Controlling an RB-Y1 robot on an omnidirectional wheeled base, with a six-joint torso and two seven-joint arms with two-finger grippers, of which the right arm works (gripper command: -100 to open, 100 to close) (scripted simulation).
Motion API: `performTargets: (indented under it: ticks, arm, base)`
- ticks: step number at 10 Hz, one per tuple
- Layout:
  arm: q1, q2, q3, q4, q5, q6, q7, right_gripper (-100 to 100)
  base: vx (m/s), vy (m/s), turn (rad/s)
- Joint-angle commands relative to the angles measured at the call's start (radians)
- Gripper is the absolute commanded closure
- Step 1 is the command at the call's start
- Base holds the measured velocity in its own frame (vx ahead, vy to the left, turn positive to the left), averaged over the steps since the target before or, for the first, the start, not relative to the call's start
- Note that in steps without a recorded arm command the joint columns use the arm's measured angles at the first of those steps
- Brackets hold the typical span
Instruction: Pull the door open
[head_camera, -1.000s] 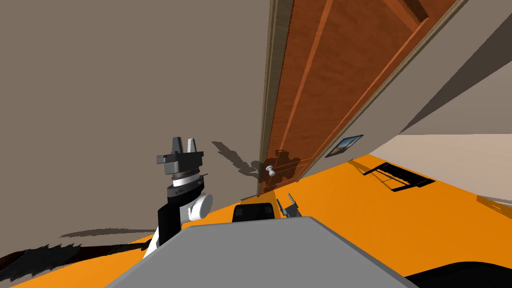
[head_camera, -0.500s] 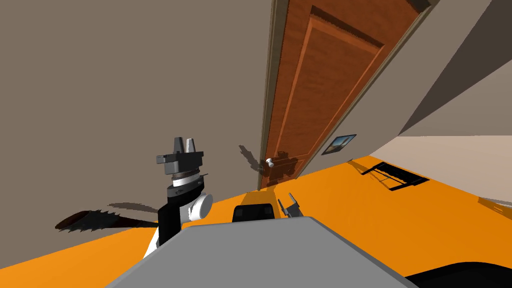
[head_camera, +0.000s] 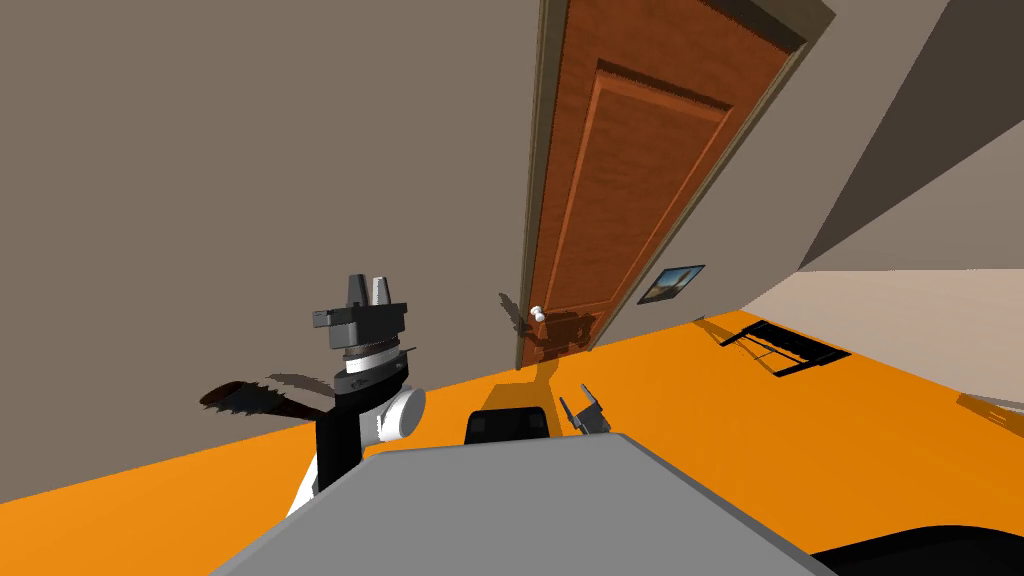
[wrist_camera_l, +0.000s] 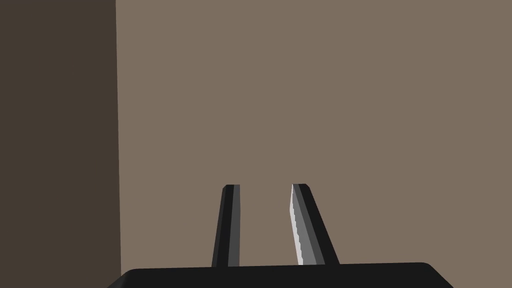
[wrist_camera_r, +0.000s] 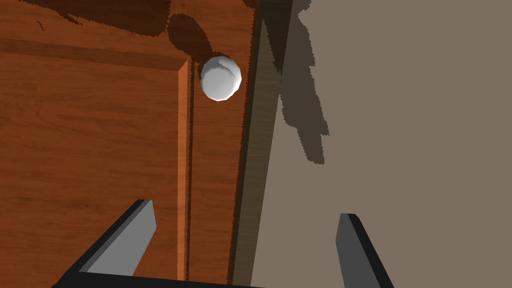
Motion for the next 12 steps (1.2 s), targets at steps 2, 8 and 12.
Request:
performTargets:
  ticks: [2, 8, 12]
  arm:
    - [-0.018, -0.040, 0.004, 0.011, -0.004, 0.013, 0.001, -100]
    - [-0.069, -0.128, 0.018, 0.043, -0.015, 0.050, 0.007, -100]
    - [-0.117, -0.184, 0.031, 0.072, -0.026, 0.084, 0.014, -100]
  base:
    - [-0.206, 0.010, 0.026]
    - [-0.200, -0.005, 0.028]
    - [-0.193, -0.009, 0.018]
